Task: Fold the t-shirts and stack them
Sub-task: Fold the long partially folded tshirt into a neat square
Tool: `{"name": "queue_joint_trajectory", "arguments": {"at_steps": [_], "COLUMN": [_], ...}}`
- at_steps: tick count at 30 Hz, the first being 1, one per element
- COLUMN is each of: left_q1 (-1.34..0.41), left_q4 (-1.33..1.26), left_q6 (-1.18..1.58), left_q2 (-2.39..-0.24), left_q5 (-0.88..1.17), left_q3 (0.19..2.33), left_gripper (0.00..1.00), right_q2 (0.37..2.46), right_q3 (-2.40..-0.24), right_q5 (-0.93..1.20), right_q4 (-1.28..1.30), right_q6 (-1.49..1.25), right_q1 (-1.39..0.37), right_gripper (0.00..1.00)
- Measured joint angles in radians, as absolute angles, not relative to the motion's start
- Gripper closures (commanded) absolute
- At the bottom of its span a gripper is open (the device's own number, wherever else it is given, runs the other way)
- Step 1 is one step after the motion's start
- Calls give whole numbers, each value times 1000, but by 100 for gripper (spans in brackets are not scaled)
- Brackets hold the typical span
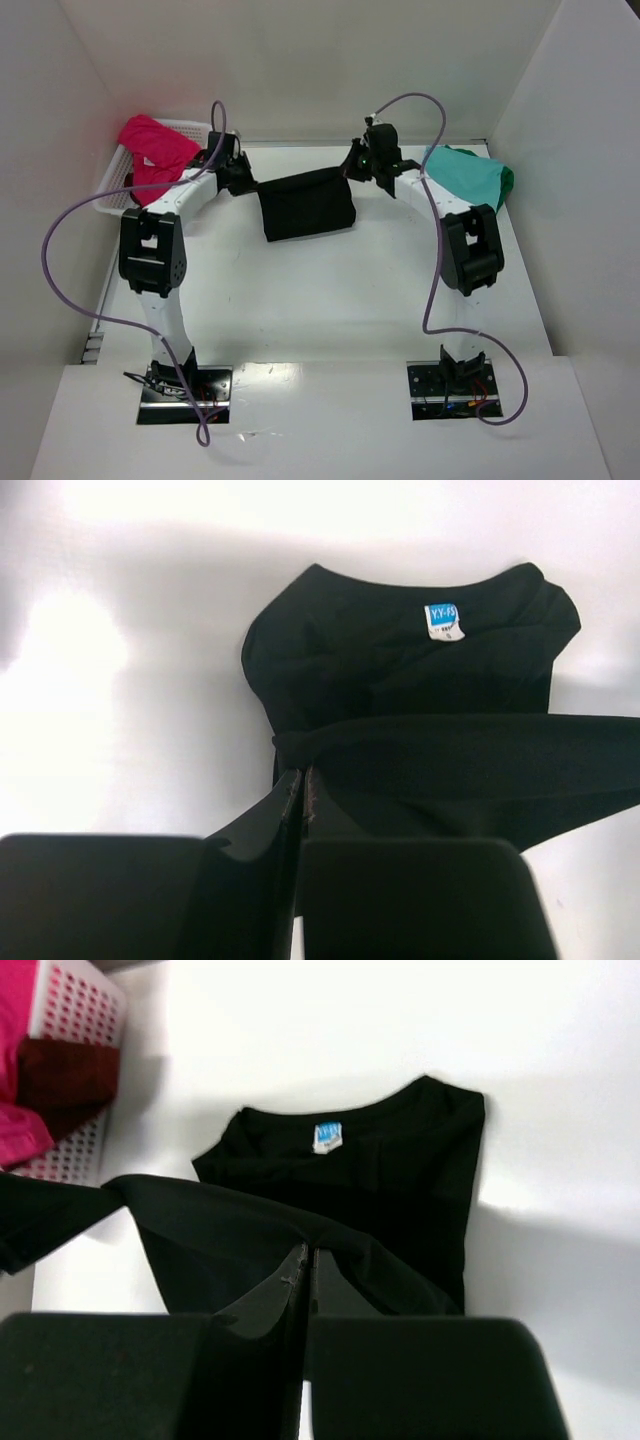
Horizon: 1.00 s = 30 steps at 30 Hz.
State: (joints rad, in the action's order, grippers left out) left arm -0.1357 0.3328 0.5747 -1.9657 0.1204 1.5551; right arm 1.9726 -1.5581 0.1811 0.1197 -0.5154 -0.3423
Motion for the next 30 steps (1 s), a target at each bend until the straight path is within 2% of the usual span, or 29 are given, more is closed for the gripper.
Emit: {"name": "queue_joint_trajectory", "arguments": {"at_steps": [3,4,5,7,8,9,10,11,13,14,17,22,30], "left_q1": [-124,-119,-115,-108,-105,-102,-100,-95,-89,-87,-78,-71,-85], "left_q4": [335,335,335,342,344,346,349,356,368,373,366,334,305], "left_q6": [574,573,572,563,560,555,551,554,550,550,548,548,544], "left_q2": [-2044,-2077,-2107,-2170,-2197,-2219,-2235,-2248,-2258,-2258,-2252,-2191,-2097], "left_q5": [124,128,130,132,131,130,129,128,128,128,130,161,261], "left_q3": [1642,1676,1705,1758,1779,1792,1799,1803,1803,1803,1803,1714,1519], "left_gripper": [100,97,80,68,61,44,39,34,24,22,17,15,15], "right_q2": [2059,2091,2128,2195,2231,2260,2291,2319,2353,2364,2368,2336,2152], "right_q3": [-1667,-1700,-1734,-1788,-1811,-1828,-1847,-1862,-1876,-1879,-1880,-1859,-1586], "right_q5": [181,182,182,181,181,181,181,181,179,179,177,172,195], "right_q4": [121,125,127,135,141,146,156,166,189,201,224,221,198], "right_q6": [-508,-506,-505,-503,-501,-502,-498,-495,-492,-490,-485,-482,-485], "right_q1": [-338,-336,-333,-325,-319,-314,-308,-303,-297,-295,-290,-290,-290], "right_gripper": [96,86,77,65,51,42,34,21,12,8,3,3,5]}}
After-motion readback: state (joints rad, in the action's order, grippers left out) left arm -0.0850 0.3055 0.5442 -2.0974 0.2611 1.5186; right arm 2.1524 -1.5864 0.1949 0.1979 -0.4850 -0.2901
